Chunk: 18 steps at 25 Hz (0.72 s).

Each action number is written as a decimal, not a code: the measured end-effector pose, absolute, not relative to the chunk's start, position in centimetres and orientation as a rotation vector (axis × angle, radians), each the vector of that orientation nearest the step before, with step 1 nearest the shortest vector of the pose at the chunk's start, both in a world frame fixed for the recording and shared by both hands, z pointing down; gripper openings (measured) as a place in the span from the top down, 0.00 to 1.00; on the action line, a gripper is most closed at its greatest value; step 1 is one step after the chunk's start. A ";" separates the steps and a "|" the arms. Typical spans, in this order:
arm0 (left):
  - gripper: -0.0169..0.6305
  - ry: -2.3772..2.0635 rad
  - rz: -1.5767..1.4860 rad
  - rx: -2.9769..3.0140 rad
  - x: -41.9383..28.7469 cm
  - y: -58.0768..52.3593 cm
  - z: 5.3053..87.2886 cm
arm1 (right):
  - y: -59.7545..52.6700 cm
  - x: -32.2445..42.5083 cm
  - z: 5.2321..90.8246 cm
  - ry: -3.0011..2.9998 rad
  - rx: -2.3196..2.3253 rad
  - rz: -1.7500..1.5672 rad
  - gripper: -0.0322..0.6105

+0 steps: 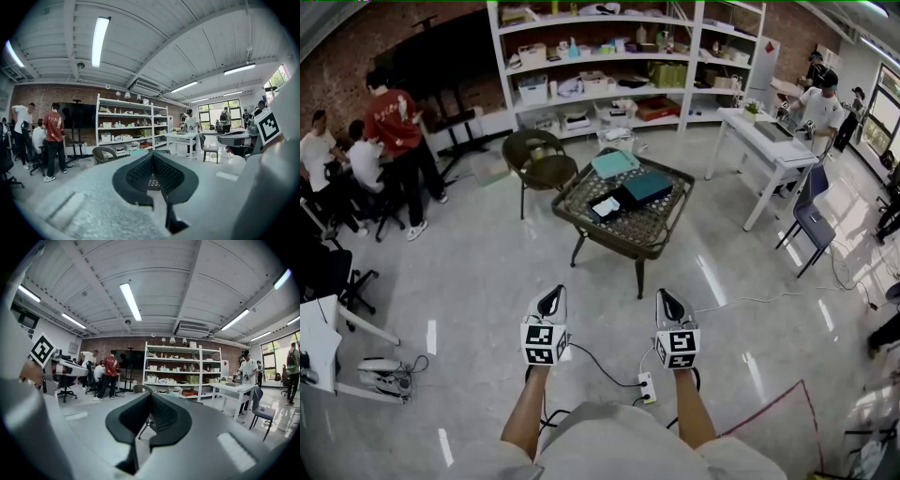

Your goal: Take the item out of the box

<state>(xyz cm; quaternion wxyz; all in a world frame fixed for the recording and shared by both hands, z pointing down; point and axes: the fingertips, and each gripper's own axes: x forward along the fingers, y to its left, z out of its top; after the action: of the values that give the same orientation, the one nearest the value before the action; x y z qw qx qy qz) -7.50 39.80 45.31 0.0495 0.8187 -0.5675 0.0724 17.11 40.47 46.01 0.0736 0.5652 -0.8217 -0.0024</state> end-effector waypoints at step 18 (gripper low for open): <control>0.96 -1.740 0.246 2.449 -5.0 36.7 47.3 | 36.6 19.1 48.4 -2.469 1.638 0.062 0.95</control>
<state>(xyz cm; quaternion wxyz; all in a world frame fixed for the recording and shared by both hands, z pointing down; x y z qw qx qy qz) -5.05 36.67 47.33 0.0637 0.8109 -0.5761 0.0813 19.07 36.60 48.41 0.0889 0.5506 -0.8298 0.0210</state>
